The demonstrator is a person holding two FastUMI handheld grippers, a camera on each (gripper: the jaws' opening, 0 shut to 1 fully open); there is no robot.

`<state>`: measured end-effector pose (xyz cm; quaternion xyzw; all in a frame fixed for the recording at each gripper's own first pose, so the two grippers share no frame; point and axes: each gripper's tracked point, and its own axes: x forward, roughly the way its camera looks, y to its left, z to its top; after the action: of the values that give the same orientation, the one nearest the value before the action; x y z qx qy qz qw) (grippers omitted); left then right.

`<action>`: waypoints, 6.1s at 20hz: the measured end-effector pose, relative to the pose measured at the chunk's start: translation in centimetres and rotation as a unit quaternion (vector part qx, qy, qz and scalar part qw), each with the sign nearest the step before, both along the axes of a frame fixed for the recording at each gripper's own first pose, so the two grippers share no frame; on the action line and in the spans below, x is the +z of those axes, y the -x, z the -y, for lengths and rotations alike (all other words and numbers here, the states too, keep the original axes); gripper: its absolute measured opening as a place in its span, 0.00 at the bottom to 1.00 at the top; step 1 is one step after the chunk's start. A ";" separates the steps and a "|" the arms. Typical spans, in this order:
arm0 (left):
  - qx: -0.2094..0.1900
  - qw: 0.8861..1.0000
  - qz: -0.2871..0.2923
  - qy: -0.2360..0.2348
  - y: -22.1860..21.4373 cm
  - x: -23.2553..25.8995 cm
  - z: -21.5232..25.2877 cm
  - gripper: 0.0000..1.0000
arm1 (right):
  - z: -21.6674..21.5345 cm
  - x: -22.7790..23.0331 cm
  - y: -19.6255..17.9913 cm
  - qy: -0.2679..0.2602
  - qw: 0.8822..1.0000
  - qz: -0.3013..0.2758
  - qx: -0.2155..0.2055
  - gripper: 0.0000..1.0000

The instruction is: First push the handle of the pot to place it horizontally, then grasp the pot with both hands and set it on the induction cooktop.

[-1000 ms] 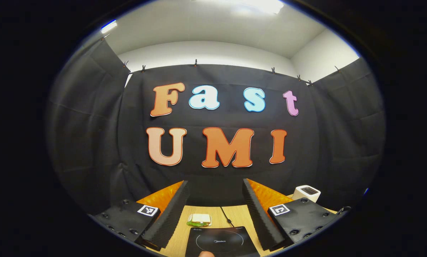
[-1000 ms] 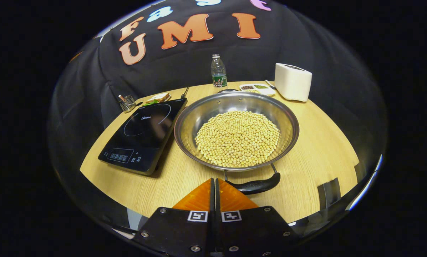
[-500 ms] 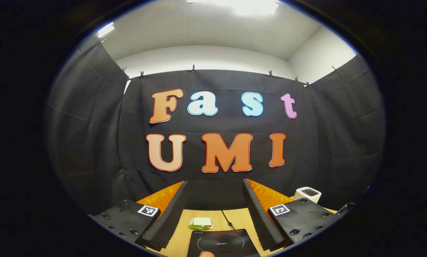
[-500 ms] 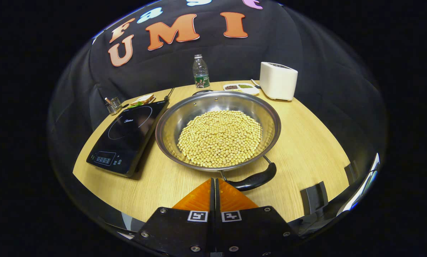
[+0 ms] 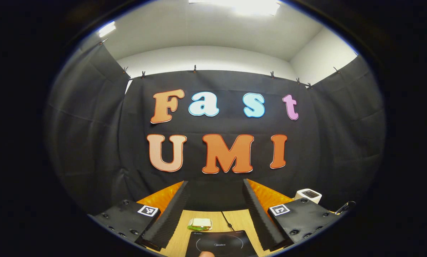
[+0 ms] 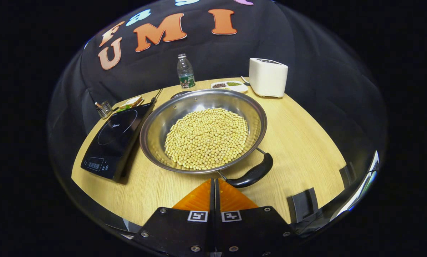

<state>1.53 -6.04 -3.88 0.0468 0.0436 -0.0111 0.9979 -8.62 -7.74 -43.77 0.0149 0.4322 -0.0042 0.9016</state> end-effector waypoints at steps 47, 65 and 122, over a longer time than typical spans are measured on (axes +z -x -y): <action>0.009 0.995 -0.097 0.021 -5.3 -12.9 1.2 0.99 | 11.9 -1.9 -13.9 0.058 0.991 -0.006 -0.118 0.00; -0.037 0.944 -0.317 0.086 -5.9 -43.6 13.8 0.99 | 14.0 -0.1 -18.4 0.088 0.987 0.051 -0.127 0.00; 0.024 0.923 -0.365 0.119 -2.7 -38.0 -3.5 0.65 | -10.7 9.7 -17.7 -0.045 0.994 0.085 -0.056 0.50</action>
<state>4.27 -2.57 -41.93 -0.0808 0.4039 -0.0082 0.9112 9.04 2.99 -34.12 0.0802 0.3525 -0.0342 0.9317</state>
